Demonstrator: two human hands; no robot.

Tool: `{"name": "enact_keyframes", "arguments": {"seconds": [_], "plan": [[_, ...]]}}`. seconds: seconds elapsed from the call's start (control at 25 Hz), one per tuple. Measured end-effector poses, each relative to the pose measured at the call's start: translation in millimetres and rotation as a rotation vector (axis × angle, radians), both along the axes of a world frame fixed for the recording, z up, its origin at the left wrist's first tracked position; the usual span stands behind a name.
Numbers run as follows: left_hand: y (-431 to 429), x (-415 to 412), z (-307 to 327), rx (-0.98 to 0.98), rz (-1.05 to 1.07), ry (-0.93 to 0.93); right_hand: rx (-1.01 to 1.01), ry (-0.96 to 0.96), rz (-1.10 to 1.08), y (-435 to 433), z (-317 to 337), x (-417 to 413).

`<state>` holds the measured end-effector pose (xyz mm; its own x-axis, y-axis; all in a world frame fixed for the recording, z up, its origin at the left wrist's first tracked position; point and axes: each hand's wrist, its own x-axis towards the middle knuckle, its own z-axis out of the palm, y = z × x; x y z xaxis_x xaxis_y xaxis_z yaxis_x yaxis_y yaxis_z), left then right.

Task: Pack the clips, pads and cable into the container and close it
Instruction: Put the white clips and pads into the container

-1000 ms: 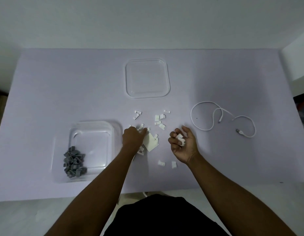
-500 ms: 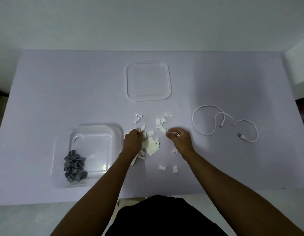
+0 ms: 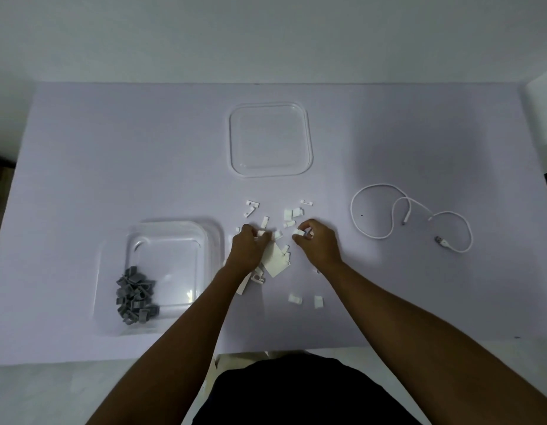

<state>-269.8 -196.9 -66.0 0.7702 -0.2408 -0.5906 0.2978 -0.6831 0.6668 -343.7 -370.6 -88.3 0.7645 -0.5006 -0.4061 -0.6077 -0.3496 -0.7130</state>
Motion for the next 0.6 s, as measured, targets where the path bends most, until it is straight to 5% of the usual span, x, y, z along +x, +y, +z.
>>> {"name": "enact_keyframes", "arguments": {"seconds": [0.16, 0.28, 0.44, 0.6], "plan": [[7.9, 3.3, 16.8, -0.496, 0.422, 0.581, 0.613, -0.005, -0.372, -6.4, 9.6, -6.2], [14.5, 5.3, 24.2, -0.741, 0.423, 0.802, 1.052, -0.067, -0.521, -15.6, 22.6, -14.8], [13.4, 6.5, 20.5, -0.757, 0.286, 0.815, 1.138, -0.152, -0.483, -27.3, 35.6, -25.3], [5.9, 9.6, 21.4, -0.680, 0.260, 0.746, 0.998, -0.150, -0.469, -33.5, 45.0, -17.3]]}}
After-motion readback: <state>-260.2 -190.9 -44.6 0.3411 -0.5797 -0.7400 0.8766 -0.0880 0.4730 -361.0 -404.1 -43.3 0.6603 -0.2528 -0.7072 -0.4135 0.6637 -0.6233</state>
